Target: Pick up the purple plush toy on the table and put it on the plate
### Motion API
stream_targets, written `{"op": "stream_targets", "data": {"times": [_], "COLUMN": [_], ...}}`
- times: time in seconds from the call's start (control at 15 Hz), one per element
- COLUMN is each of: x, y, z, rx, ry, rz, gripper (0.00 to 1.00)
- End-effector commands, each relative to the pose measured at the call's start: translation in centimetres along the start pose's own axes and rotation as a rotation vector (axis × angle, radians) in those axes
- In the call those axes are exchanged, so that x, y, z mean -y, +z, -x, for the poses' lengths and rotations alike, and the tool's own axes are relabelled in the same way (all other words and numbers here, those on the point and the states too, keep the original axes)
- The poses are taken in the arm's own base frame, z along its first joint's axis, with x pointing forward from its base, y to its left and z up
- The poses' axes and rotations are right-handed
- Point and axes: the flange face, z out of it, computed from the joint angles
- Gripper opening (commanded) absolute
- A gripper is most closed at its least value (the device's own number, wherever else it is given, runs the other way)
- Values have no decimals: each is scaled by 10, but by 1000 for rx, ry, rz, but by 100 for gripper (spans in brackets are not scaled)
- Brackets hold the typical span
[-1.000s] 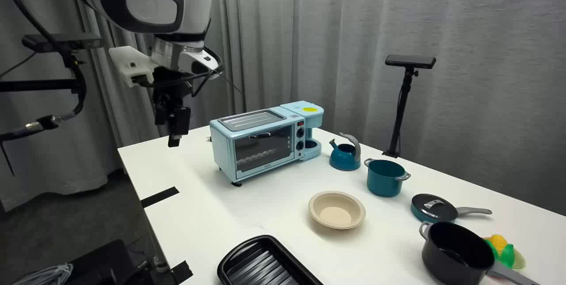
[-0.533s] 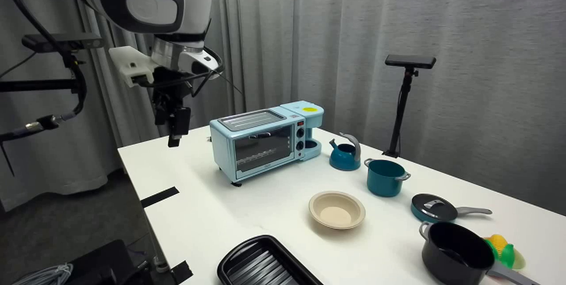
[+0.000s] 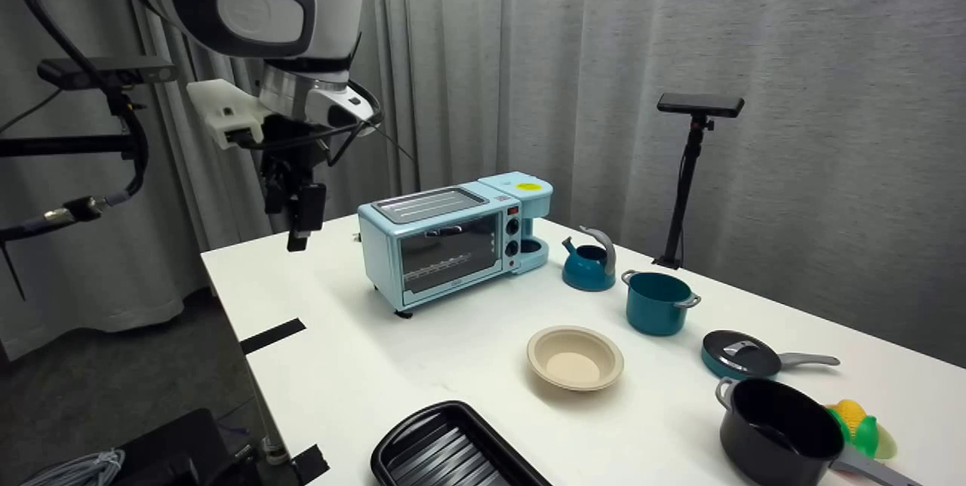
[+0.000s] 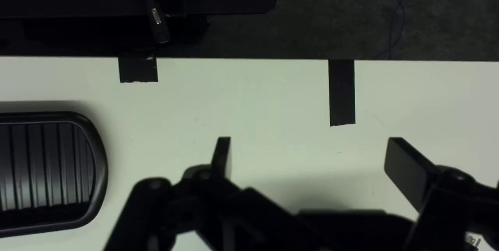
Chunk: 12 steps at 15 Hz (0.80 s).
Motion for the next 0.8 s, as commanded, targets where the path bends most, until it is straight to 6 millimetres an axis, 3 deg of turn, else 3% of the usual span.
{"op": "stream_targets", "data": {"times": [0.0, 0.4, 0.73], "x": [-1, -13, -53], "y": [-9, -29, -31], "z": [-22, -89, -161], "rx": [-2, -85, -184], "ry": [16, 42, 93], "rz": [-17, -11, 37], "gripper": [100, 100, 100]}}
